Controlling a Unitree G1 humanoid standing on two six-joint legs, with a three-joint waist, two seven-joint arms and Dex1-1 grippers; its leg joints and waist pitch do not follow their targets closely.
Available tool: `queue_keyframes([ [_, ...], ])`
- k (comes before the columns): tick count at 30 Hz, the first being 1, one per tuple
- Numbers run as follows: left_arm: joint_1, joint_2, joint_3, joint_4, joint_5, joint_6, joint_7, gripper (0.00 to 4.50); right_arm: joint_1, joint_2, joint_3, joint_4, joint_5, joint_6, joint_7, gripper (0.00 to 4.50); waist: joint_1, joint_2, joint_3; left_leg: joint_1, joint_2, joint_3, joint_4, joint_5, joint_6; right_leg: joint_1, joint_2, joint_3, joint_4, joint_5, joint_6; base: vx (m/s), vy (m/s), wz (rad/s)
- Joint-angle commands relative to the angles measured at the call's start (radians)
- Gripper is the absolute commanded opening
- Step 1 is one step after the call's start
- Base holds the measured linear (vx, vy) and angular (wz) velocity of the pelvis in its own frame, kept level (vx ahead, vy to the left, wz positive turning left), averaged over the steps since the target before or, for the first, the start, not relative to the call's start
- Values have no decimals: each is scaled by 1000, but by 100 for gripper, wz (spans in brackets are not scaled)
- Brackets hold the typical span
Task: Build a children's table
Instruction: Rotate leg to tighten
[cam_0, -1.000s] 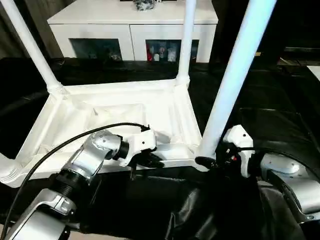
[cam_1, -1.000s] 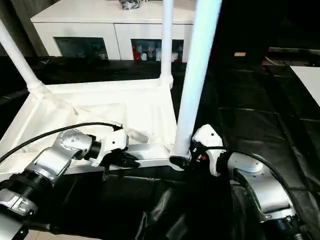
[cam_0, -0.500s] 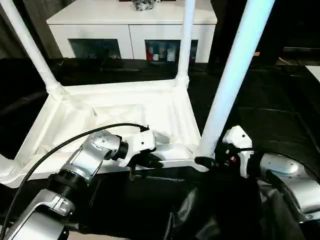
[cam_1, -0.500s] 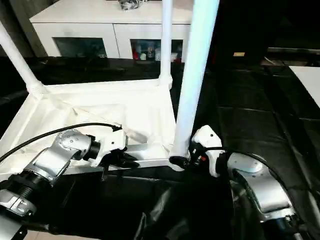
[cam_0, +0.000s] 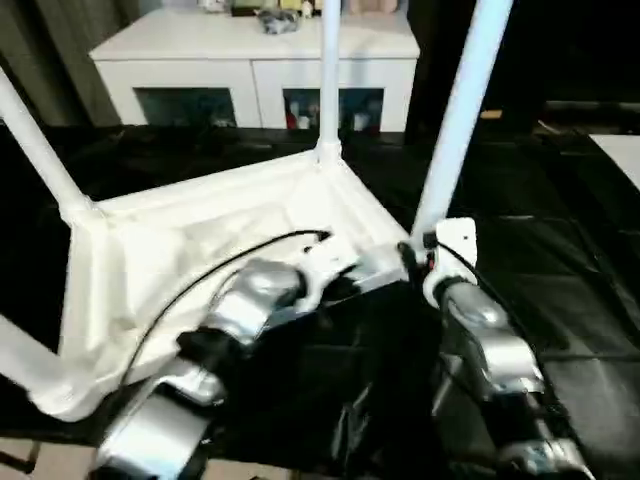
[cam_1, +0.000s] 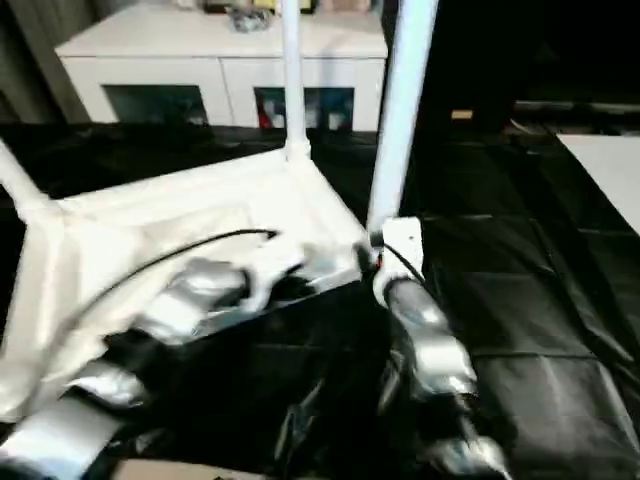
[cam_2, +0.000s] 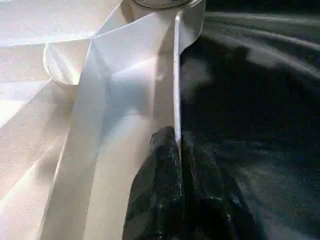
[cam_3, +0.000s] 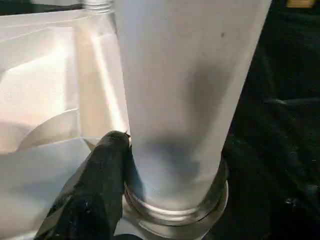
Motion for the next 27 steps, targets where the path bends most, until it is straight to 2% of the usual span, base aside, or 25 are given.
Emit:
queue_keyframes([
  [1,-14,-37,-22,22,19,-21,51,0,9,51,54,60,-1,7,21,258,-7,-12,-43,30,76,-54,-106,-413,-41,5,-55,22,-81,-361,-167,0,0,0],
  [3,-15,-33,-25,28,27,-31,45,0,11,66,38,40,38,-31,82,258,-7,-14,-44,28,77,-54,-107,-410,-32,6,-56,22,-80,-347,-165,0,0,0],
  [4,-15,-31,-25,30,29,-33,45,0,12,69,34,32,50,-41,106,314,-5,-13,-46,30,78,-52,-105,-397,-25,5,-56,23,-78,-326,-171,0,0,0],
  [5,-15,-25,-27,32,33,-37,42,0,16,63,38,16,46,-50,114,328,-4,-13,-47,25,79,-52,-106,-373,-16,9,-56,23,-76,-298,-177,0,0,0],
  [7,-12,-5,-33,34,40,-41,23,0,30,33,50,-44,46,-28,150,330,0,-16,-46,24,79,-49,-105,-355,-2,10,-55,23,-75,-281,-182,0,0,0],
  [8,-5,25,-37,25,45,-42,-4,0,48,-22,44,-132,65,13,202,340,0,-16,-45,21,81,-51,-106,-353,4,13,-57,23,-74,-292,-181,0,0,0],
  [10,-4,34,-38,23,46,-44,-15,0,52,-41,43,-157,82,35,228,369,3,-15,-45,21,83,-51,-107,-341,14,14,-55,23,-72,-281,-177,0,0,0],
  [12,1,50,-37,17,47,-46,-35,0,63,-84,42,-197,99,74,273,375,0,-15,-46,19,83,-51,-107,-342,13,15,-57,22,-72,-294,-182,0,0,0],
  [13,7,66,-40,9,48,-48,-60,0,77,-139,56,-227,95,92,329,375,0,-15,-45,20,82,-50,-106,-344,10,12,-58,23,-74,-306,-185,0,0,0],
  [15,19,95,-50,-6,55,-46,-103,0,105,-235,78,-270,80,102,431,375,7,-16,-45,23,86,-50,-104,-334,12,16,-59,25,-76,-299,-180,0,0,0],
  [16,32,130,-66,-22,57,-51,-163,0,140,-324,93,-311,91,106,550,375,8,-8,-46,23,85,-49,-103,-328,16,17,-59,26,-74,-285,-183,0,0,0],
  [17,49,164,-80,-45,43,-84,-244,0,180,-402,105,-356,114,96,670,375,8,-15,-45,15,87,-50,-103,-312,31,24,-60,25,-73,-254,-188,0,0,0],
  [19,57,178,-86,-57,34,-107,-283,0,198,-435,110,-380,127,91,717,375,9,-15,-46,13,88,-48,-98,-290,58,26,-64,27,-70,-217,-206,27,-6,-1],
  [20,69,197,-94,-79,19,-122,-338,0,215,-464,114,-403,144,93,761,375,5,-14,-49,5,87,-49,-96,-253,73,31,-65,24,-62,-175,-226,57,-15,-4],
  [22,89,232,-108,-122,-2,-142,-422,0,232,-501,124,-435,161,94,810,375,7,-13,-53,8,90,-50,-91,-201,101,34,-65,22,-55,-96,-252,56,-13,-4],
  [24,95,254,-116,-150,0,-155,-446,0,233,-509,124,-444,176,100,823,375,10,-11,-57,12,93,-45,-83,-133,137,31,-62,19,-41,12,-294,55,-7,-2],
  [26,104,270,-120,-181,-12,-150,-477,0,226,-506,132,-440,177,103,822,375,18,-7,-57,20,96,-42,-81,-124,139,27,-59,17,-38,29,-311,0,0,0],
  [27,111,282,-122,-203,-19,-141,-499,0,223,-504,140,-437,172,102,829,375,24,-9,-56,19,96,-41,-83,-121,136,29,-60,17,-37,22,-312,0,0,0],
])
